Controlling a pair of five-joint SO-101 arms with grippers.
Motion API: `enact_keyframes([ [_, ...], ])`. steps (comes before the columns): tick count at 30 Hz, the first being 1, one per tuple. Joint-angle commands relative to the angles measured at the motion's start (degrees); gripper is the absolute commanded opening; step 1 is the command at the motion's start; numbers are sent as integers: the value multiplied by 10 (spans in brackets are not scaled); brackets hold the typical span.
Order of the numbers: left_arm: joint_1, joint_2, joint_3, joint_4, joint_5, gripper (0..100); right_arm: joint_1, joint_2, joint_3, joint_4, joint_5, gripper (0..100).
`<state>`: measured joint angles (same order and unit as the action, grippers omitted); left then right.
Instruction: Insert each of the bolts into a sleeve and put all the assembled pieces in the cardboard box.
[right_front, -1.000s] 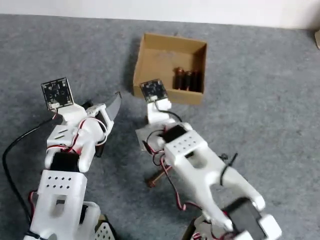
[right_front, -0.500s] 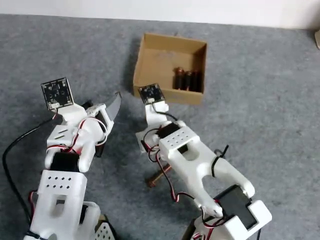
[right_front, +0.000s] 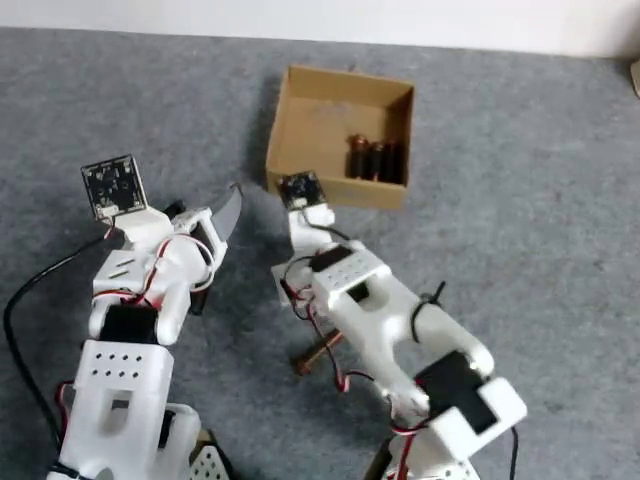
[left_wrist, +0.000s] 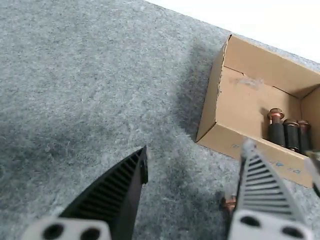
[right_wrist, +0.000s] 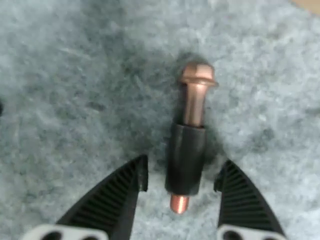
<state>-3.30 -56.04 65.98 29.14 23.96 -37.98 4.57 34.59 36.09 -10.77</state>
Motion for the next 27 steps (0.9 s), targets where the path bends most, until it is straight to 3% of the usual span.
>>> enact_keyframes([
  [1,-6,-1,-36,2,4,288,8,49,-65,36,-2,195],
  [8,-5,-2,-36,2,4,288,29,87,-128,58,-4,171],
  [11,-5,-2,-36,2,4,288,32,87,-127,58,-4,0],
  [22,-5,1,-36,2,4,288,29,81,-131,127,-2,5],
  [27,-7,1,-36,1,4,288,28,-7,-125,126,-1,5],
])
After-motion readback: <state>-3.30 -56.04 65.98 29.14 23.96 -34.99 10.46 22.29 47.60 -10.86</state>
